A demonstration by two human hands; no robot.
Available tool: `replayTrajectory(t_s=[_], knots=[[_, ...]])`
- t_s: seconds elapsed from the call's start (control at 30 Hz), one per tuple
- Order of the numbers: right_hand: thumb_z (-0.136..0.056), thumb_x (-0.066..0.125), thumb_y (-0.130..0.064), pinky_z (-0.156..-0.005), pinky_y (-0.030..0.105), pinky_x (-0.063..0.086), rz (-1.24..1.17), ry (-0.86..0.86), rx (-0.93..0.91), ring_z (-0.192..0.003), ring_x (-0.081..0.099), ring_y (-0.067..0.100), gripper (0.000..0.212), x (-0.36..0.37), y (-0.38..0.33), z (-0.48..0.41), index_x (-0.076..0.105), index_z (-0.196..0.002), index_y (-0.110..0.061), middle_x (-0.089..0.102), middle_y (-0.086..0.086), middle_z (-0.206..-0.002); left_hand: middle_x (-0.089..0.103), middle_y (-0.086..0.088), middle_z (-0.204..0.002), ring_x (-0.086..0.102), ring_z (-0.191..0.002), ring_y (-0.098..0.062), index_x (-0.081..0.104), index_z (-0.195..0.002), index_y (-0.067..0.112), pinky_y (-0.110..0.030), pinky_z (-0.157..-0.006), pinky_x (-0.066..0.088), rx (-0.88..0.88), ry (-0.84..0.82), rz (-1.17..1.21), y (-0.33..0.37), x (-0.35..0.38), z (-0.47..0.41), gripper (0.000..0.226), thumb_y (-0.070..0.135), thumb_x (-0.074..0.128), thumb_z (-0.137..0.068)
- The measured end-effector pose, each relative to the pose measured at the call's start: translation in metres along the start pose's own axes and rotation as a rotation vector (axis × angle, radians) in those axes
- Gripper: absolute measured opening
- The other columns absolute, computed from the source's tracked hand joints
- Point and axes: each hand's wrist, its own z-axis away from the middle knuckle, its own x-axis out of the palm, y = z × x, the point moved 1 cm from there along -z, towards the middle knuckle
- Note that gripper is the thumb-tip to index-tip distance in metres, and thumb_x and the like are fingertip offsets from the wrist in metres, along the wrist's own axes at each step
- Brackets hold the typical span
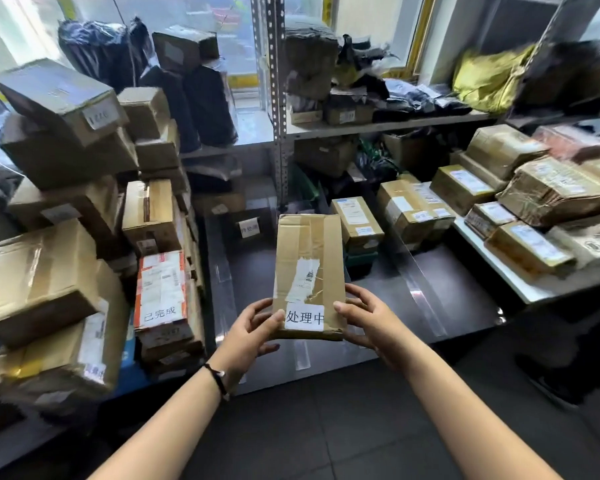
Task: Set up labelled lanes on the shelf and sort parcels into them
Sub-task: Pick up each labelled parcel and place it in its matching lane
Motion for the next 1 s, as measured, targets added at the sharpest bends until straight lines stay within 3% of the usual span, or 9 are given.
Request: replayTrajectory(t_s=[0.17,0.3,0.5,0.67,0.73,0.83,1.0], knots=[[-0.094,0.070,-0.025,-0.105,0.051,0.050,0.005,0.035,0.058,-0.113,0.068,0.017,0.047,-0.040,0.017,-0.023,0.051,-0.137,-0.029,0.067,-0.003,-0.125,0.069,0.001,-0.122,0.069,-0.106,-0.013,0.052,-0.131,0.025,-0.025,-0.073,0.056,-0.031,0.016,-0.033,-0.014,0.037,-0.027,0.055,0.045,0.065,-0.081],[-0.092,0.072,-0.022,-0.103,0.051,0.052,-0.043,0.029,0.127,-0.108,0.071,0.017,0.046,-0.064,0.031,-0.058,0.056,-0.134,-0.026,0.069,0.001,-0.125,0.068,0.004,-0.117,0.068,-0.098,-0.008,0.054,-0.122,0.028,-0.024,-0.073,0.056,-0.055,0.052,-0.055,-0.024,0.053,-0.051,0.031,0.036,0.059,-0.093],[-0.093,0.068,-0.018,-0.076,0.034,0.055,-0.096,0.042,0.270,-0.098,0.073,0.016,0.038,-0.072,0.042,-0.118,0.060,-0.129,-0.026,0.074,0.002,-0.116,0.065,0.006,-0.121,0.065,-0.106,-0.006,0.053,-0.127,0.026,-0.020,-0.070,0.054,-0.123,0.024,-0.237,-0.033,0.038,-0.104,0.029,0.035,0.052,-0.100],[-0.093,0.066,-0.016,-0.071,0.029,0.046,-0.089,0.095,0.365,-0.086,0.069,0.012,0.038,-0.072,0.045,-0.192,0.061,-0.130,-0.023,0.077,-0.001,-0.104,0.069,0.008,-0.109,0.067,-0.103,-0.010,0.060,-0.110,0.032,-0.027,-0.078,0.055,-0.180,0.071,-0.292,-0.037,0.008,-0.176,0.011,0.031,0.055,-0.100],[-0.093,0.065,-0.015,-0.071,0.028,0.044,-0.120,0.115,0.407,-0.081,0.067,0.011,0.038,-0.067,0.046,-0.217,0.060,-0.130,-0.023,0.076,-0.005,-0.095,0.069,0.007,-0.111,0.068,-0.103,-0.012,0.062,-0.108,0.032,-0.028,-0.080,0.054,-0.209,0.099,-0.281,-0.038,-0.002,-0.203,0.010,0.030,0.055,-0.101],[-0.093,0.065,-0.020,-0.088,0.037,0.048,-0.110,0.133,0.427,-0.089,0.071,0.014,0.040,-0.063,0.045,-0.261,0.059,-0.132,-0.025,0.078,-0.004,-0.104,0.069,0.002,-0.114,0.068,-0.099,-0.013,0.062,-0.106,0.030,-0.031,-0.082,0.053,-0.257,0.158,-0.204,-0.034,-0.012,-0.244,0.010,0.026,0.053,-0.102],[-0.097,0.061,-0.021,-0.071,0.028,0.047,-0.153,0.180,0.471,-0.079,0.070,0.010,0.024,-0.058,0.034,-0.318,0.064,-0.120,-0.027,0.078,-0.008,-0.097,0.068,0.001,-0.110,0.066,-0.095,-0.017,0.062,-0.105,0.023,-0.030,-0.078,0.051,-0.342,0.255,-0.036,-0.020,-0.022,-0.292,0.011,0.024,0.051,-0.103]])
